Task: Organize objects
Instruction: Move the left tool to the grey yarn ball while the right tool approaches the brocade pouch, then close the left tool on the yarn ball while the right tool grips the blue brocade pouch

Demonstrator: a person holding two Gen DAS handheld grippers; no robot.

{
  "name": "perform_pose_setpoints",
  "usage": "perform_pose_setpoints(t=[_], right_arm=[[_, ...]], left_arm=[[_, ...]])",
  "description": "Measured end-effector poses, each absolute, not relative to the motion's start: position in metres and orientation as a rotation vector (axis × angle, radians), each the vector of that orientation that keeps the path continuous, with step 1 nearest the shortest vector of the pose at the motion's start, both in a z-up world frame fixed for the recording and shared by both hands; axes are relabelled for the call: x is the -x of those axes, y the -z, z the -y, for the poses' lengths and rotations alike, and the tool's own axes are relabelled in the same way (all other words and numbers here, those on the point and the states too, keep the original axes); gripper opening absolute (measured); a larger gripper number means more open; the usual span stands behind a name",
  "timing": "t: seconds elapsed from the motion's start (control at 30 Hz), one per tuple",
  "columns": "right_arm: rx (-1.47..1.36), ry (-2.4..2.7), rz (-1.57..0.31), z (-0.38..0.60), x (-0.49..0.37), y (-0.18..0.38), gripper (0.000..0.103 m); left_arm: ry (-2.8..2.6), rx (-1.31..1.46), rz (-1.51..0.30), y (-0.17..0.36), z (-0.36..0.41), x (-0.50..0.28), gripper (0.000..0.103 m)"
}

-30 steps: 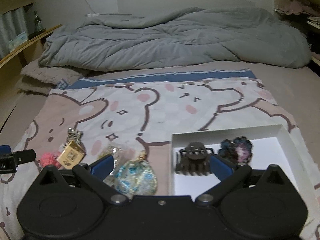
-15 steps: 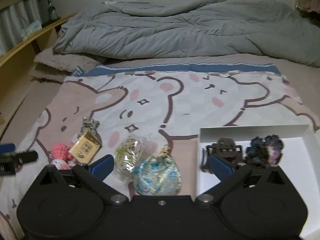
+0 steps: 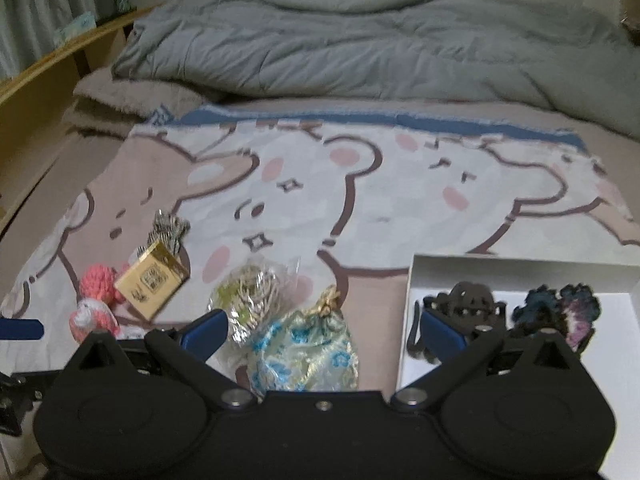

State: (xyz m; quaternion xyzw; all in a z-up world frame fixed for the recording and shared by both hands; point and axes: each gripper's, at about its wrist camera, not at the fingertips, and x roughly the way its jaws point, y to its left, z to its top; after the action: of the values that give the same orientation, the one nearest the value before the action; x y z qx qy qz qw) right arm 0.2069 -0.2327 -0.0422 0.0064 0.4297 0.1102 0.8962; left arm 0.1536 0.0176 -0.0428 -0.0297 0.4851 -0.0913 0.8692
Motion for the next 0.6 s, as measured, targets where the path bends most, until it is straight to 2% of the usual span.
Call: perform_pose_setpoints(t=[0.3,0.6], right_arm=[[0.136,-0.359,-1.015,0.222,-0.225,0.074,0.102],[0.286,-0.466,-1.072,0.205,-0.235,0.099,0.102]], left_arm=[[0.178,0.078,-1.105,0.073,-0.014,-0.168,0.070],[0.169,0.087,-1.167,0.094,-0.017,-0.181,0.064]])
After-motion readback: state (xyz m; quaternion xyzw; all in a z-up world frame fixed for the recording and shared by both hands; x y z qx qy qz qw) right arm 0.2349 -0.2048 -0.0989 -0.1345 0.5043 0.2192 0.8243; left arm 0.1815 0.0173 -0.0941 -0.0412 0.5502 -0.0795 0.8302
